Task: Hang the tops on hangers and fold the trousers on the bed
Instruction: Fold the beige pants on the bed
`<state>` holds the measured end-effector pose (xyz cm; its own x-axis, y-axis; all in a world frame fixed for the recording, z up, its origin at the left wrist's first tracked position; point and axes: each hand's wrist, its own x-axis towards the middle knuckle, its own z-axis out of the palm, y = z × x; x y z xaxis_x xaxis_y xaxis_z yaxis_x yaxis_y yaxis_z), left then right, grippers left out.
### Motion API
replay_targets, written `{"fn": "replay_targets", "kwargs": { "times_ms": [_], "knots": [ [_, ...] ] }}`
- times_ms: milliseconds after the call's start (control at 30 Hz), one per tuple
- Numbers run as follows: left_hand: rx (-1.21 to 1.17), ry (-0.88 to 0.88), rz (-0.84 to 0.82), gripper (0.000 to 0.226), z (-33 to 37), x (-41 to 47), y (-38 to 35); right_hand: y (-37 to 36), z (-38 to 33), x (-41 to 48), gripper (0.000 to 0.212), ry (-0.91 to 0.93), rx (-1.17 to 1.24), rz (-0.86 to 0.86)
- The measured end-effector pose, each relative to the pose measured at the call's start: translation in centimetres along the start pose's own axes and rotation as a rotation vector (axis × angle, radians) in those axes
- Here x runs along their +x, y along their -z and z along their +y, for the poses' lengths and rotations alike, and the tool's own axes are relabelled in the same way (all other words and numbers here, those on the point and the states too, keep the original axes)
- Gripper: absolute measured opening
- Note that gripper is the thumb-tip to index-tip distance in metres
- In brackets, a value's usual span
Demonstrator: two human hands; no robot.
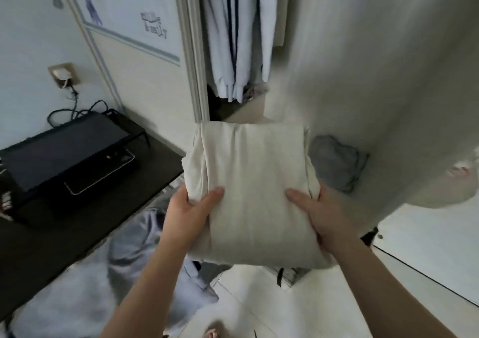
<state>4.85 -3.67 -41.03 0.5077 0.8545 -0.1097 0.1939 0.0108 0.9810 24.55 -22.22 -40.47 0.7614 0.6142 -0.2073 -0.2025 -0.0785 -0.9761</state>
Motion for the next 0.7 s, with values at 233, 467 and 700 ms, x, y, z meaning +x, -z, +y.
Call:
{"fn": "replay_targets", "kwargs": {
  "times_ms": [233,467,700],
  "knots": [
    [0.104,0.056,-0.237,0.037,-0.1,10.2,-7.5,3.3,1.4,4.8,0.066,-0.096,0.047,0.299],
    [0.191,0.067,-0.259,0.042,-0.3,18.7,-13.4,4.9,2.0,14.2,0.054,-0.097,0.088,0.361],
    [0.252,0.138,-0.167,0.034,0.4,26.0,-16.6,4.3,2.3,23.6,0.039,-0.121,0.154,0.336]
  ]
}}
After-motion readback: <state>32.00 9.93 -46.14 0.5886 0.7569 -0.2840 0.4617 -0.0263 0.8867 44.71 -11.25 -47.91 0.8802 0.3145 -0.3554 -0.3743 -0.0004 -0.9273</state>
